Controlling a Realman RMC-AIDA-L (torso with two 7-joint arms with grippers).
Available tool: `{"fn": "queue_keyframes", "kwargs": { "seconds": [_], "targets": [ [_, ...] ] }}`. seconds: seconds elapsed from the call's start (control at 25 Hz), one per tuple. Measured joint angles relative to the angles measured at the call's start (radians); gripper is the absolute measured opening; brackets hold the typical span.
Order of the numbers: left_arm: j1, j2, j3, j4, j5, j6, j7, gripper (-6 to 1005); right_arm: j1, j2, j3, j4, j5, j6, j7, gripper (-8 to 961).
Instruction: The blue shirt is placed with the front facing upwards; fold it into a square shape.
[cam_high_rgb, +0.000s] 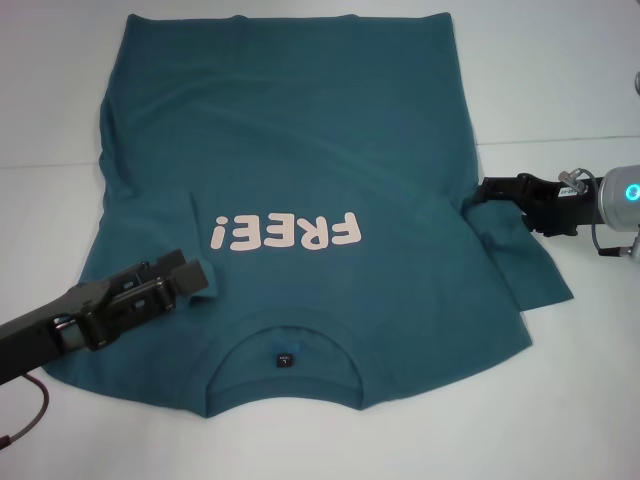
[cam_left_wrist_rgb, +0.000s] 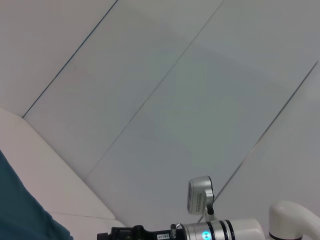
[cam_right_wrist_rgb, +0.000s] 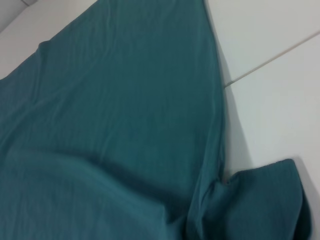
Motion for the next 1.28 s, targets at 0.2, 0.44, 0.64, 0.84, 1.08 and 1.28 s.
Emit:
{"fn": "queue_keyframes", "kwargs": {
  "seconds": [0.2,0.44,0.64,0.84,1.08,1.28],
  "targets": [
    [0.0,0.0,0.0,0.0,0.0,0.0,0.0,764,-0.002,-0.007,-0.006,-0.003,-0.006,-0.012,0.002,922],
    [-0.003,0.0,0.0,0.0,0.0,0.0,0.0,766,-0.008,-0.017,-0.023,0.0,-0.013,-0.024,0.01,922],
    [-0.003,0.0,0.0,0.0,0.0,0.0,0.0,765,-0.01,-0.027,-0.029,0.001,-0.029,-0.03,0.011,922],
    [-0.003,0.0,0.0,0.0,0.0,0.0,-0.001,765,-0.008,-0.027,-0.029,0.003,-0.036,-0.029,0.011,922],
    [-0.003,0.0,0.0,0.0,0.0,-0.006,0.0,764,-0.002,-0.026,-0.037,0.005,-0.036,-0.027,0.012,921],
    [-0.003,0.0,0.0,-0.001,0.0,-0.009,0.0,765,-0.001,-0.025,-0.054,0.01,-0.036,-0.025,0.016,921]
  ]
}}
